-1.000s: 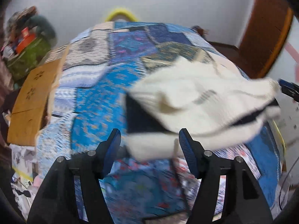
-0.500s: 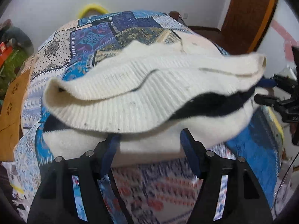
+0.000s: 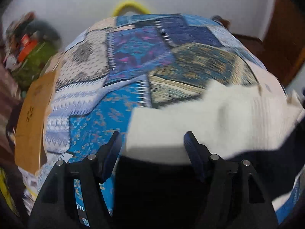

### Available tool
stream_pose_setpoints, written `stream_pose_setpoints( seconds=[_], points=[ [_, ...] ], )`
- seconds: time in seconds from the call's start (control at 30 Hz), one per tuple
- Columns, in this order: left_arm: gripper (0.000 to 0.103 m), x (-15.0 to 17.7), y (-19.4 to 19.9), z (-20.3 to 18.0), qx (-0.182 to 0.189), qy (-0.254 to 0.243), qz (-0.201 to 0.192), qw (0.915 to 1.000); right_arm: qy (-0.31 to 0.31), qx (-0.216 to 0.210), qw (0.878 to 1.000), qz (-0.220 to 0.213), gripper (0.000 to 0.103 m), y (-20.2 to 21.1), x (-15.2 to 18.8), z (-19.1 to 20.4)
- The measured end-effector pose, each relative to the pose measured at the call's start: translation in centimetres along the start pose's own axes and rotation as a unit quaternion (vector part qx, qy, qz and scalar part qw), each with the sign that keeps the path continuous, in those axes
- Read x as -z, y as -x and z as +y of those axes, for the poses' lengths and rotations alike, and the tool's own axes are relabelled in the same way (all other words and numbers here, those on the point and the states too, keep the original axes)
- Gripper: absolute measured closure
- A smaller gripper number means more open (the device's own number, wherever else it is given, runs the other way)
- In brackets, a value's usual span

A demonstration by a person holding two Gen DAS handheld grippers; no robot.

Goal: Fold small clothes

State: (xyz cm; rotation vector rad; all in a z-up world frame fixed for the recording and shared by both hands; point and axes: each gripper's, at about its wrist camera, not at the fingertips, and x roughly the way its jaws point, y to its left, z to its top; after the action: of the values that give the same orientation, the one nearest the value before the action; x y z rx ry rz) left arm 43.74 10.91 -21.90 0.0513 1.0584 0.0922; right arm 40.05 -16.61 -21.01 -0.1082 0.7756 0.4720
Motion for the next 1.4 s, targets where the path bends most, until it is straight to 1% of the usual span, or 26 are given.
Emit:
stream_pose_setpoints(
  seconds=[0.07,0.13,0.2,0.27,0.33,0.4,0.47,0.6,0.67,0.7,0.73,0.77,0.8,0.87,0.9,0.97,1.0,1.1,1.17,1.2,1.23,1.27,1.3,1.4],
  points=[
    [0.035,0.2,0.1,1.8,0.012,0.030,0.001,0.9995,0.002,0.001,1.000,-0.009,0.041,1.0,-0.2,-0.4],
    [0.035,0.7,0.6,2.8,0.018,0.041,0.001,0.9990,0.010,0.003,1.000,-0.015,0.041,2.3,-0.2,-0.4],
    [0.035,1.5,1.4,3.3,0.026,0.046,0.001,0.9986,0.015,0.002,1.000,-0.015,0.041,3.3,0.1,-0.5],
    [0.035,2.5,2.5,3.1,0.041,0.036,-0.002,0.9985,0.024,0.004,1.000,-0.019,0.041,4.5,1.1,-0.1],
    [0.035,3.4,3.6,2.0,0.051,0.020,-0.007,0.9985,0.030,0.000,0.999,-0.016,0.041,5.0,2.0,0.3],
    [0.035,4.2,4.8,0.2,0.071,-0.001,-0.011,0.9974,0.030,-0.009,0.999,-0.007,0.041,5.1,3.1,1.0],
    [0.035,4.7,5.7,-2.1,0.086,-0.021,-0.017,0.9960,0.030,-0.026,0.999,0.004,0.041,4.9,3.9,2.1],
    [0.035,5.6,6.2,-6.2,0.100,-0.053,-0.028,0.9932,0.042,-0.055,0.998,0.009,0.041,3.7,4.4,5.6],
    [0.035,6.0,5.2,-7.5,0.094,-0.059,-0.016,0.9937,0.034,-0.073,0.997,0.010,0.041,2.9,4.5,6.7],
    [0.036,6.2,4.6,-7.9,0.085,-0.063,-0.011,0.9943,0.031,-0.076,0.997,0.013,0.041,2.1,4.5,7.3],
    [0.036,6.5,4.2,-8.0,0.070,-0.069,-0.010,0.9951,0.031,-0.074,0.997,0.016,0.041,1.4,4.6,7.9],
    [0.035,6.9,3.4,-8.0,0.041,-0.081,-0.012,0.9958,0.032,-0.074,0.996,0.022,0.041,0.7,4.6,8.2],
    [0.032,7.2,3.0,-7.7,0.037,-0.082,-0.016,0.9958,0.036,-0.072,0.996,0.036,0.042,-0.3,4.9,8.5],
    [0.030,7.8,2.9,-6.3,0.045,-0.076,-0.027,0.9957,0.045,-0.059,0.995,0.060,0.046,-1.5,5.6,8.5],
    [0.030,8.0,3.0,-5.9,0.043,-0.075,-0.026,0.9959,0.054,-0.051,0.995,0.070,0.052,-1.8,6.2,8.2],
    [0.030,8.5,3.5,-4.9,0.038,-0.082,-0.030,0.9954,0.059,-0.047,0.995,0.068,0.053,-1.2,7.2,7.4],
    [0.030,8.8,3.7,-4.5,0.036,-0.082,-0.032,0.9954,0.052,-0.042,0.996,0.065,0.053,-0.5,7.7,6.4],
    [0.030,9.4,4.1,-2.9,0.035,-0.066,-0.031,0.9967,0.007,-0.030,0.998,0.050,0.053,1.9,8.5,3.3],
    [0.030,9.8,4.3,-1.9,0.023,-0.050,-0.034,0.9979,-0.018,-0.021,0.999,0.043,0.054,3.2,9.0,1.5],
    [0.030,10.1,4.5,-1.4,0.018,-0.040,-0.036,0.9984,-0.031,-0.022,0.998,0.043,0.061,3.7,9.3,0.6],
    [0.030,10.4,4.6,-1.0,0.017,-0.032,-0.037,0.9987,-0.040,-0.019,0.998,0.047,0.070,4.0,9.7,-0.1],
    [0.030,10.8,4.8,-0.7,0.019,-0.026,-0.036,0.9988,-0.042,-0.018,0.998,0.052,0.074,4.0,9.9,-0.6],
    [0.030,11.1,4.9,-0.5,0.016,-0.024,-0.037,0.9989,-0.044,-0.018,0.997,0.057,0.076,4.1,10.1,-0.8],
    [0.032,11.7,5.6,-0.2,0.000,-0.027,-0.043,0.9987,-0.032,-0.012,0.997,0.064,0.076,4.6,10.4,-0.3]
  ],
)
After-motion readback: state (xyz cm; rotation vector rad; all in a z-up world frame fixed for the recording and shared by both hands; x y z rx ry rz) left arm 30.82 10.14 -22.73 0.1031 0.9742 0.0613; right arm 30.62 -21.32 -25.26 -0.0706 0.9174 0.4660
